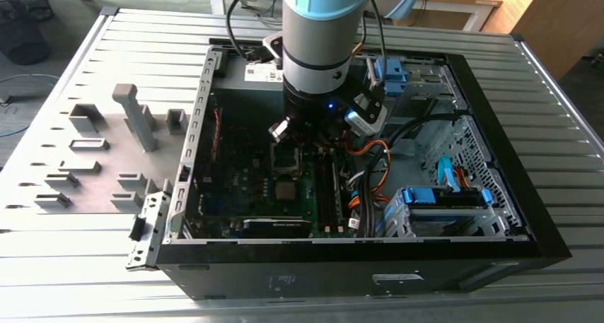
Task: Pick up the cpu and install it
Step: 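Close the cpu cover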
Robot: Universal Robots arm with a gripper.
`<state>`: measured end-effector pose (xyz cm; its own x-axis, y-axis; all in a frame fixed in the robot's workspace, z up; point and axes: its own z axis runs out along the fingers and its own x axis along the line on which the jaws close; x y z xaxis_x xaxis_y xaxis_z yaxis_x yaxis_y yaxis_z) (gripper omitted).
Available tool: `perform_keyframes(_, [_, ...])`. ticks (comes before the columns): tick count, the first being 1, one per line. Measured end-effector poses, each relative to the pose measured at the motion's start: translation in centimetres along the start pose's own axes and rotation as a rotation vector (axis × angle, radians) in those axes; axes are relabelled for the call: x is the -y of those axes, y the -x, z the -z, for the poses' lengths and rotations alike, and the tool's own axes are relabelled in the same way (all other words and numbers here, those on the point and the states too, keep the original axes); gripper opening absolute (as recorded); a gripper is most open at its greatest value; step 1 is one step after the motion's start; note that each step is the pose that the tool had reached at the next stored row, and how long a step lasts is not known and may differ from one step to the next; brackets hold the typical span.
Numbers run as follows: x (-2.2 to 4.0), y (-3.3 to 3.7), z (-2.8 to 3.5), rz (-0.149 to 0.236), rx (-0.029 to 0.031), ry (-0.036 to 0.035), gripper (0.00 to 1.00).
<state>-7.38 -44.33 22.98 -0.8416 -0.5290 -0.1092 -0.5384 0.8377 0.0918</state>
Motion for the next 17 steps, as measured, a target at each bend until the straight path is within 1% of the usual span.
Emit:
perform_keyframes(7, [0.16, 0.02, 0.04, 0.0, 0.0001, 0.0001, 0.11])
perform_keyframes(10, [0.23, 0.07, -0.06, 0.0, 0.0003, 0.0002, 0.11])
perform_keyframes(12, [0.28, 0.09, -0.28, 0.0, 0.0001, 0.0001, 0.11])
perform_keyframes(17, [0.49, 0.23, -1.05, 0.0, 0.0001, 0.0001, 0.11])
